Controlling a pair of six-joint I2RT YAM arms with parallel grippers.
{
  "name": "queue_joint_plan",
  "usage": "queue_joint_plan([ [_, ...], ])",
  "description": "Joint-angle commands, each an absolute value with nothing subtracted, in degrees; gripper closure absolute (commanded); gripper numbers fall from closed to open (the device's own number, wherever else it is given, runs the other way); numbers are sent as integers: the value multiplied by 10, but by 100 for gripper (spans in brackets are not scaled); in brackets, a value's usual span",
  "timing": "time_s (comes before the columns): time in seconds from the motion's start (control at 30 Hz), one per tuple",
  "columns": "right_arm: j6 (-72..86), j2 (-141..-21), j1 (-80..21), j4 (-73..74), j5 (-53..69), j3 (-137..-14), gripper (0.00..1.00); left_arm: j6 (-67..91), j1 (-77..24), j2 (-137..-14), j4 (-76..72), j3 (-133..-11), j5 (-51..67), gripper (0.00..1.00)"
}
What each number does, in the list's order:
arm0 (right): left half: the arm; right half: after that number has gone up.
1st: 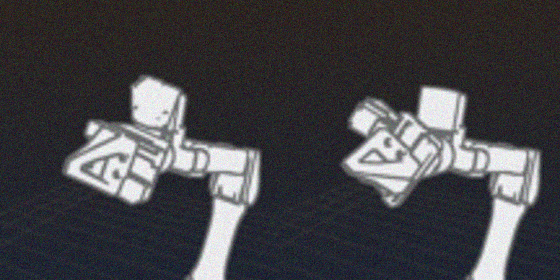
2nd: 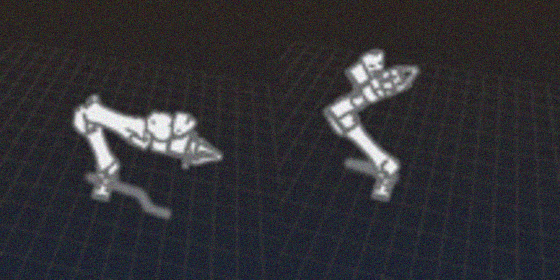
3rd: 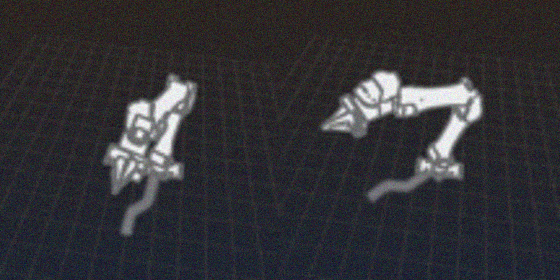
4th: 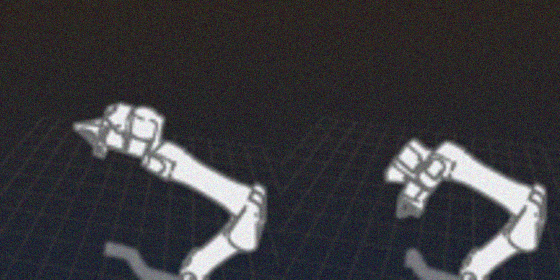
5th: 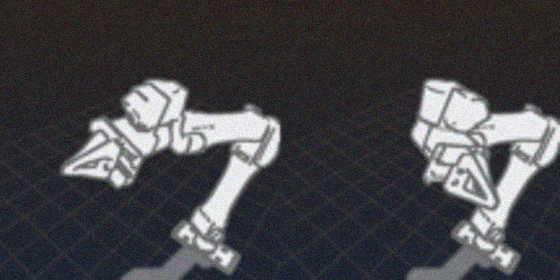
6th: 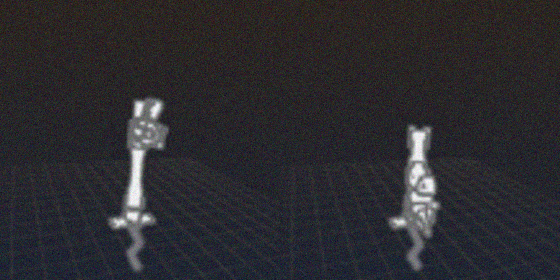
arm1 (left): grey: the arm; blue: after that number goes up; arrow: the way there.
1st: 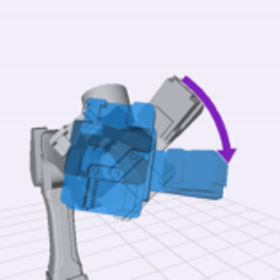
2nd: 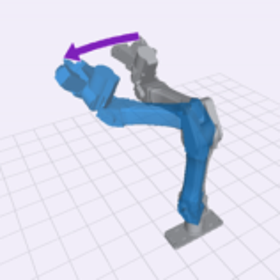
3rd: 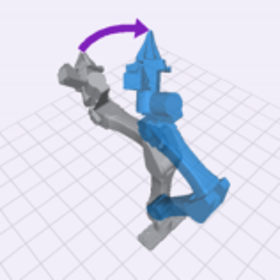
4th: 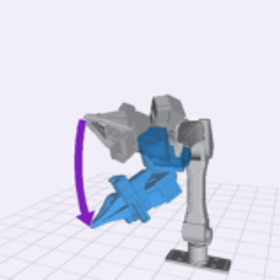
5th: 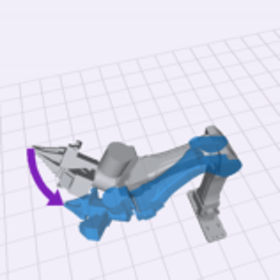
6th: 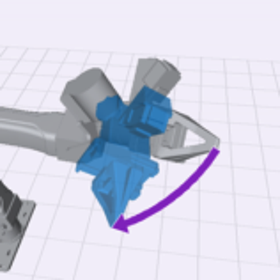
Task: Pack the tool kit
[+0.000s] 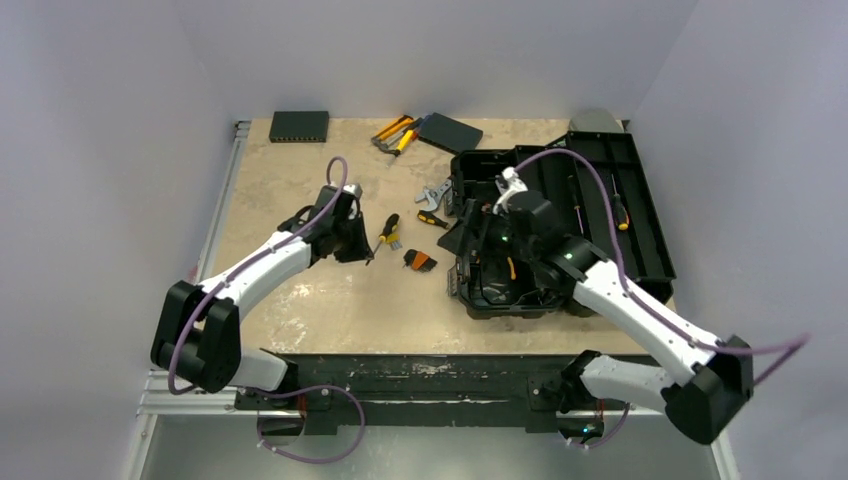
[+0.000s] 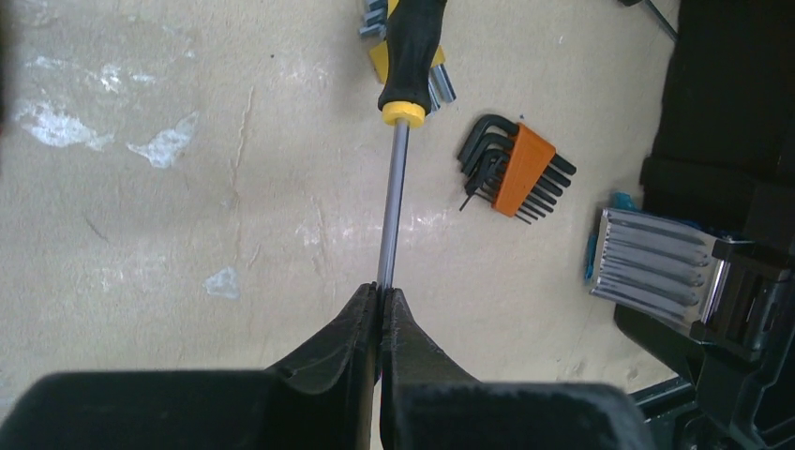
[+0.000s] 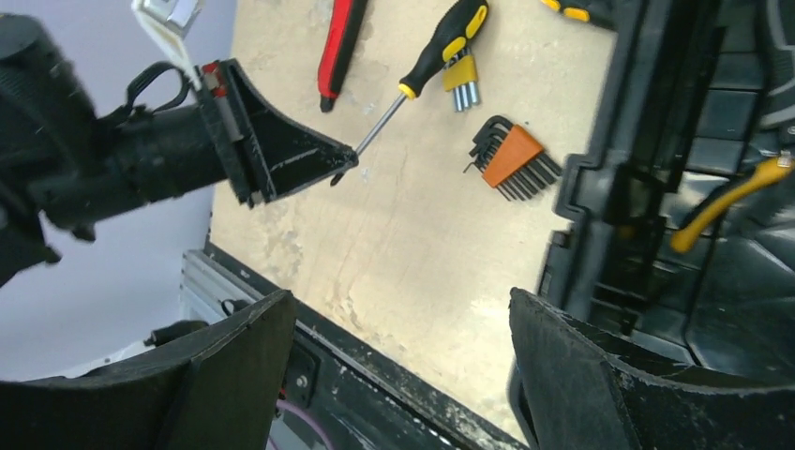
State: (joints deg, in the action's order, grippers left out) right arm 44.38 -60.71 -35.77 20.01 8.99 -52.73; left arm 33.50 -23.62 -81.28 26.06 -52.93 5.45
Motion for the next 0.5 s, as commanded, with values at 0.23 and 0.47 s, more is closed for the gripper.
queue_joint_plan([
  [0.23,677,-853,-526,255,-211,-738,21,363,-240,-720,192,-428,75,100],
  [0.47,774,-996,-535,267,-215,-815,23,375,-240,-693,164,-379,77,100],
])
